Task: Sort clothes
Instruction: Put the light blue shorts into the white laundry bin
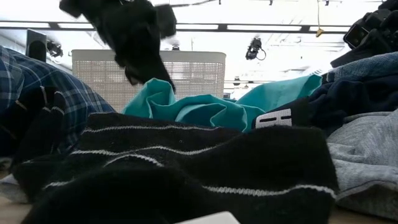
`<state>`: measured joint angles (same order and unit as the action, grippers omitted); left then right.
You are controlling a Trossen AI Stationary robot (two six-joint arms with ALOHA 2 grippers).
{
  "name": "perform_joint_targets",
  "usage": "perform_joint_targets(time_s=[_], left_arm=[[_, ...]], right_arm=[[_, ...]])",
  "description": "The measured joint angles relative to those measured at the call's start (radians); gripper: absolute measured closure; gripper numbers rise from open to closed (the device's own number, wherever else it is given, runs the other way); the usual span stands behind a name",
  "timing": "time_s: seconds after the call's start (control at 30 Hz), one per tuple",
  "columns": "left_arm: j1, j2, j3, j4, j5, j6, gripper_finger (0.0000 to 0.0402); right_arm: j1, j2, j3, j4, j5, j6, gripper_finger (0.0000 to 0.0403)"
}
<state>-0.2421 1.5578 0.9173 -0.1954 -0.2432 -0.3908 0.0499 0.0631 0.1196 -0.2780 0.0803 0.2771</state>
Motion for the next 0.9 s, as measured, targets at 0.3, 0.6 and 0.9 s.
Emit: perform_joint_targets(time_s=[0.3,0.6,0.9], left_arm=[[0.004,0.242,0.009,0.156,0.011,-0.058,0.0262],[-0.006,0.216,0.161,-0.146,0.03,-0.063,0.0397],[-0.049,0.104,0.585,-0.562,-0.046,0.114,0.04]], right_arm=[[0.0,0.0,0.0,0.001,0.0,0.0,0.0156],[0.0,0.0,0.0,0.001,0.0,0.0,0.0156],[0.0,0.0,0.0,0.0,0.0,0.0,0.0156]])
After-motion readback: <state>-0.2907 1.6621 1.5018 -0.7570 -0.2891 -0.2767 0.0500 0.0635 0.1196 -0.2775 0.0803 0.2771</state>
